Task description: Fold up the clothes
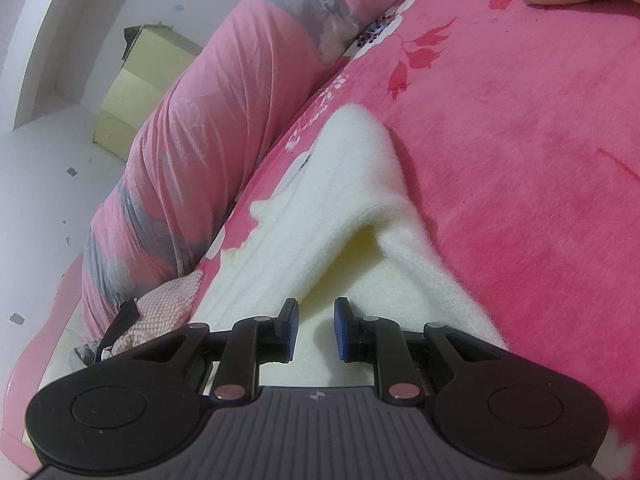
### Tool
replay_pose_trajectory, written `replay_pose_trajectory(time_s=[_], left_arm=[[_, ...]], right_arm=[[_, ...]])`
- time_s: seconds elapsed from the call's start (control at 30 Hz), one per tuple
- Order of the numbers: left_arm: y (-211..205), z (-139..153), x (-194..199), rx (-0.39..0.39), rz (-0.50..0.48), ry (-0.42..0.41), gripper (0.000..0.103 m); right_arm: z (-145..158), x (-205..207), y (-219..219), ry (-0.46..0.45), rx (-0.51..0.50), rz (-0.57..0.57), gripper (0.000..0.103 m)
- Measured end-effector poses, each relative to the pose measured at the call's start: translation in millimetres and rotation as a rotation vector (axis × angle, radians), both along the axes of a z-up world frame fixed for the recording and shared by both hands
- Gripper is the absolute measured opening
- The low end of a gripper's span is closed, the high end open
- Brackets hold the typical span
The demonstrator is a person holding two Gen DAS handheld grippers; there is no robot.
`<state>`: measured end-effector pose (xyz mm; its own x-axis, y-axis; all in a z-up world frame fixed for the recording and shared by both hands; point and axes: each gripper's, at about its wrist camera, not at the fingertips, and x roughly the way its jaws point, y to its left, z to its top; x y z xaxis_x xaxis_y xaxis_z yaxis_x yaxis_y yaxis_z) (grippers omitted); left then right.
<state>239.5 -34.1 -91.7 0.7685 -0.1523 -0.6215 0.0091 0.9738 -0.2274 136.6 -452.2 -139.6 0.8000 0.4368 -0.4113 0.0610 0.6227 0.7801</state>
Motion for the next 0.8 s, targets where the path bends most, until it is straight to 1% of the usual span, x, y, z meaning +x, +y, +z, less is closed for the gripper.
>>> replay_pose_trajectory(time_s=[0.07,0.17,0.23,0.3,0.4,0.5,0.53,0.6,0.67,0.7,0.8], left_arm=[[0.9,7.2,-2.1,-0.004,0.03,-0.029,0.003],[9.1,23.5,-4.4,-0.029,0.085,-0.086,0.002],[11.4,29.6,-5.9,0.0,0.119,-0.119,0.002],[14.1,28.5,-4.0,0.013,0.137,-0.11,0.002],[18.5,19.5,-1.2,-0.005,0.147,-0.061,0.002],[19.1,16.1,-5.3,0.004,0.15,-0.062,0.002],[19.8,15.5,-6.2,0.007,0.153,-0.061,0.002],[21.5,12.0,-6.8,0.016,0.157,-0.048,0.003],[22.6,5.8,-8.3,0.027,0.157,-0.027,0.003],[22.4,3.4,-10.2,0.036,0.154,-0.025,0.003],[19.1,0.8,-16.5,0.078,0.135,-0.041,0.003]], right_arm=[[0.1,0.1,-0.4,-0.003,0.001,0.004,0.02],[0.4,0.3,-1.0,-0.005,0.003,0.009,0.02],[0.3,0.0,-1.5,-0.006,0.007,0.009,0.02],[0.6,-0.5,-2.3,-0.005,0.009,0.0,0.02],[4.6,-4.7,-2.6,-0.017,-0.033,-0.05,0.019],[12.6,-14.4,-7.5,-0.033,-0.127,-0.181,0.018],[11.5,-16.5,-12.2,-0.031,-0.115,-0.207,0.016],[2.9,-17.2,-23.1,-0.009,-0.033,-0.232,0.014],[-4.2,-17.5,-31.0,0.013,0.024,-0.255,0.003],[-7.6,-17.6,-34.8,0.024,0.051,-0.266,0.002],[-10.4,-18.1,-39.0,0.025,0.092,-0.259,0.003]])
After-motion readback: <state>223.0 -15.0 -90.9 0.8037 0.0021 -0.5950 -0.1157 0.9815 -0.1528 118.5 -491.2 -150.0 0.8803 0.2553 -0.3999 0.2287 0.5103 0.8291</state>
